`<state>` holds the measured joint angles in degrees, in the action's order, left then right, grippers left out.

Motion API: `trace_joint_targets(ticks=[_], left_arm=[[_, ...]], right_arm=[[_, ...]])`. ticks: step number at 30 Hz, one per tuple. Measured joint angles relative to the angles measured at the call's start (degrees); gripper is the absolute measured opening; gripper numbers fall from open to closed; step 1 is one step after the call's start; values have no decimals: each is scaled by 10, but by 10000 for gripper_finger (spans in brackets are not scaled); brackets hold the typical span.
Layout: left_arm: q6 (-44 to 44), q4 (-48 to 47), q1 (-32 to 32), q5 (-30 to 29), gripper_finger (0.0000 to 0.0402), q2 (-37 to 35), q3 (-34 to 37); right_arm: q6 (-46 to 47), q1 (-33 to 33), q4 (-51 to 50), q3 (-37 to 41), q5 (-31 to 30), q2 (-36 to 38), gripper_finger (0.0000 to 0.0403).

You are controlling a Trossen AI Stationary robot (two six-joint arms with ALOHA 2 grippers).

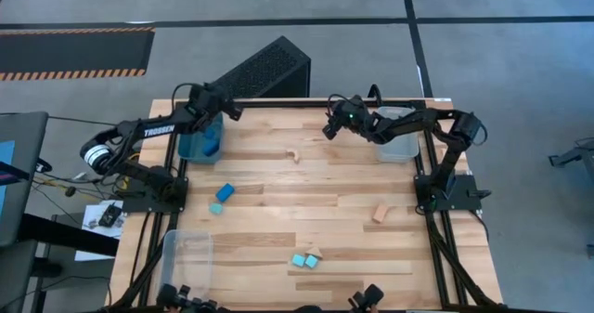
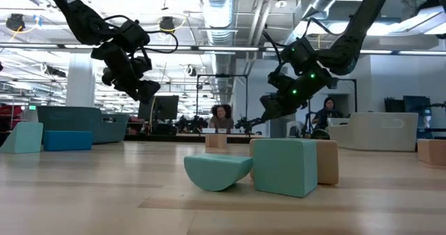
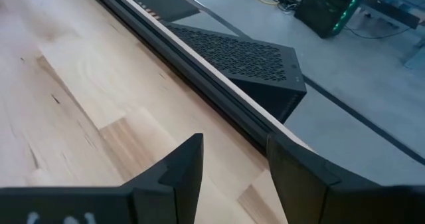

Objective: Sort & place blocks by color
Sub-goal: Put the blue block into the blue bin

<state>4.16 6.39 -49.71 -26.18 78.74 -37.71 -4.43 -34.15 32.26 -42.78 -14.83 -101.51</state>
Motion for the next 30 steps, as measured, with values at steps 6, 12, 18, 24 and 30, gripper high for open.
trace_joint_targets(ticks=[6, 12, 18, 24, 30], left_arm=[[1, -66, 30, 0, 210, -33, 0], [-29, -184, 63, -2, 210, -136, 0], [-72, -271, 118, 22, 210, -238, 9], [-122, -246, 199, 143, 210, -295, 80], [-173, -244, 291, 99, 210, -309, 128]], right_arm=[[0, 19, -1, -20, 35, 0, 191], [5, 57, -1, -57, 72, 1, 191], [58, 107, -1, -113, 133, 1, 191], [48, 183, 0, -154, 150, -1, 191], [-24, 255, 56, -159, 150, -16, 207]])
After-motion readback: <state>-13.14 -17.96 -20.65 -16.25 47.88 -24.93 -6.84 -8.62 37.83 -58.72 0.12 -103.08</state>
